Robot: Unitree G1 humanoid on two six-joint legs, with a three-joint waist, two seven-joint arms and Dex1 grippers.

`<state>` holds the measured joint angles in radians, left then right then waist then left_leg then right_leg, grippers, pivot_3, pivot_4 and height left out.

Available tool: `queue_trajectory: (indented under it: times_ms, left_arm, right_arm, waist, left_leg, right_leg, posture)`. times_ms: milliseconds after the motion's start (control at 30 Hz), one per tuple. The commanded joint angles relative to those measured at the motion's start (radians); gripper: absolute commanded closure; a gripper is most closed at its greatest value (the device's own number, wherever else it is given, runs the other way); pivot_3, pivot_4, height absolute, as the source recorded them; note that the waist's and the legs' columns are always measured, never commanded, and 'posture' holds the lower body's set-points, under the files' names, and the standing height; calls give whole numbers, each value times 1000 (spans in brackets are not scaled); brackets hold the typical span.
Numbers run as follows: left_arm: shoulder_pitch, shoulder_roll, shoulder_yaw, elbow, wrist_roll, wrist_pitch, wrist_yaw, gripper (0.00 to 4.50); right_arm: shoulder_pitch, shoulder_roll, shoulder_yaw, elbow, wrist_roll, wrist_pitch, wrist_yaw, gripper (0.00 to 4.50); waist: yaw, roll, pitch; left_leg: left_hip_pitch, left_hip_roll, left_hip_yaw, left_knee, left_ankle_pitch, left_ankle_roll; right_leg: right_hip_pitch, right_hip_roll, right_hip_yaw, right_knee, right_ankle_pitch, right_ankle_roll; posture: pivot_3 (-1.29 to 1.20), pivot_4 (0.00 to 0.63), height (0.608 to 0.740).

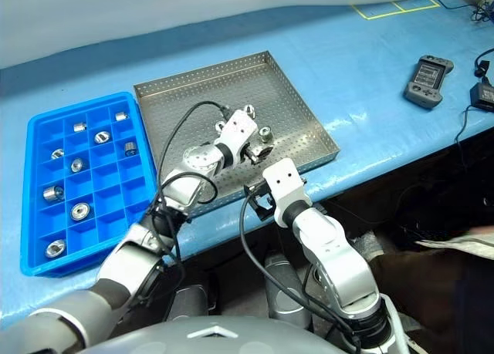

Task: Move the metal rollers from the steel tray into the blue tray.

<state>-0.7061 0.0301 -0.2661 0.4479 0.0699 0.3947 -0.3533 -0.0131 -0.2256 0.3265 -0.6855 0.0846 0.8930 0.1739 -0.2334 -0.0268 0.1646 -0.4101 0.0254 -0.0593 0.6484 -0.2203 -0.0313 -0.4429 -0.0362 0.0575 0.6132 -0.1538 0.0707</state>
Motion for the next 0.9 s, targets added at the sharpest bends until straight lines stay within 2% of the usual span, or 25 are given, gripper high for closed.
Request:
queue_trajectory:
  times_ms: [33, 267, 467, 567, 767, 900]
  left_arm:
    - [-76, -40, 35, 108, 9, -65, 70, 22]
    - [-231, -113, 109, 433, -7, -156, 169, 22]
    - [-288, -129, 147, 600, -11, -206, 210, 22]
    - [-296, -132, 159, 632, -7, -209, 222, 560]
    - [-282, -127, 198, 629, -26, -196, 222, 2546]
    - [-203, -118, 214, 473, -46, -153, 193, 2640]
  right_arm:
    - [-7, 10, 4, -34, -4, -24, -6, 0]
    - [-3, 22, 14, -39, -13, -27, -18, 0]
    - [9, 26, 13, -50, -18, -25, -30, 0]
    - [12, 27, 13, -51, -20, -24, -32, 0]
    - [9, 26, 11, -45, -21, -25, -27, 0]
    - [-7, 20, 7, -40, -16, -23, -13, 0]
  waist:
    - [-2, 0, 0]
    - [-26, 0, 0]
    - [-66, 0, 0]
    - [-78, 0, 0]
    - [-94, 0, 0]
    - [-96, 0, 0]
  left_leg:
    - [0, 0, 0, 0, 0, 0]
    - [0, 0, 0, 0, 0, 0]
    - [0, -1, 0, -1, 0, 0]
    - [0, -1, 1, -1, 0, 0]
    - [0, -1, 2, -1, 0, 0]
    - [1, -1, 2, -1, 0, 1]
  right_leg:
    - [0, 0, 0, 0, 0, 0]
    - [0, 0, 1, -1, 0, 1]
    - [0, 0, 1, -1, 1, 1]
    - [0, 0, 1, -1, 1, 1]
    - [0, 0, 3, -1, 1, 3]
    - [0, 0, 4, -1, 2, 3]
  posture:
    - [-284, 150, 740]
    - [-320, 150, 740]
    - [-339, 150, 740]
    - [-343, 150, 740]
    - [-314, 150, 740]
    - [-278, 150, 740]
